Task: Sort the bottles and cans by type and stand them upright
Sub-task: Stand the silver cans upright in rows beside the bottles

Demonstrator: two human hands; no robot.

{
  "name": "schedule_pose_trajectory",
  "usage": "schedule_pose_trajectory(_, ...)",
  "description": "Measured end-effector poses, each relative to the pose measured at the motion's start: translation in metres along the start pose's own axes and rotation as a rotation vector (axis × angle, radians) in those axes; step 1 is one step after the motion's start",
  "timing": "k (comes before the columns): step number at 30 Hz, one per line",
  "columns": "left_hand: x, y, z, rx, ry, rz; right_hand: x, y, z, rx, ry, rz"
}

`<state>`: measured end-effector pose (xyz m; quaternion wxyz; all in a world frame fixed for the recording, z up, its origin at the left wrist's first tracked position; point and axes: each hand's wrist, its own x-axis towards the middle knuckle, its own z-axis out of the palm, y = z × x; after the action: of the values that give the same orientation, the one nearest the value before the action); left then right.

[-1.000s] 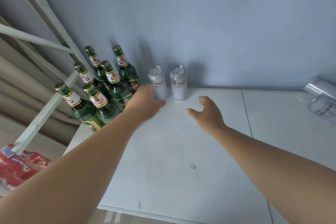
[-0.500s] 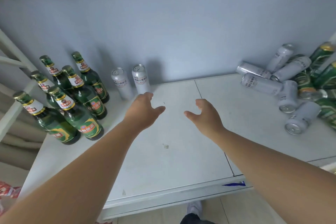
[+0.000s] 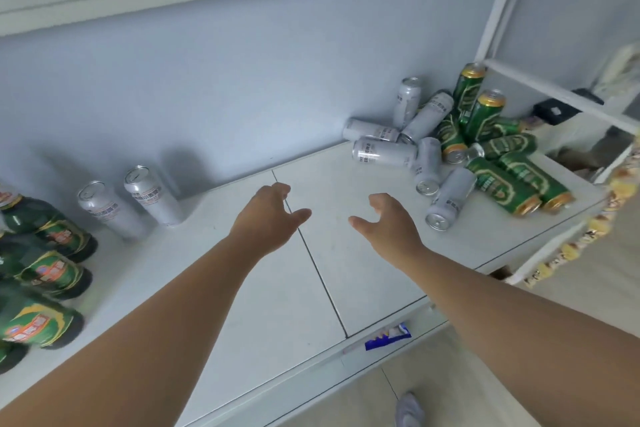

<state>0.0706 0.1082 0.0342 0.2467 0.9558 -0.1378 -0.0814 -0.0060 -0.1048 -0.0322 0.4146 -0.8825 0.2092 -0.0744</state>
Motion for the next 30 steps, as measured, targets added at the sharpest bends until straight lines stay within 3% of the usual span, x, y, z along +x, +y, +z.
schedule_pose_trajectory(11,0.057,0.126,0.094,0.104,-0.123,0.087,0.059,0.096,-0.117,-0.083,0.016,0.063)
schedule_pose_trajectory(23,0.079,0.179,0.185,0.155,-0.374,0.101,0.073,0.154,-0.147,-0.067,0.098,0.193)
schedule_pose_trajectory(30,0.079,0.197,0.226,0.014,-0.372,0.000,0.078,0.171,-0.152,-0.097,0.100,0.252)
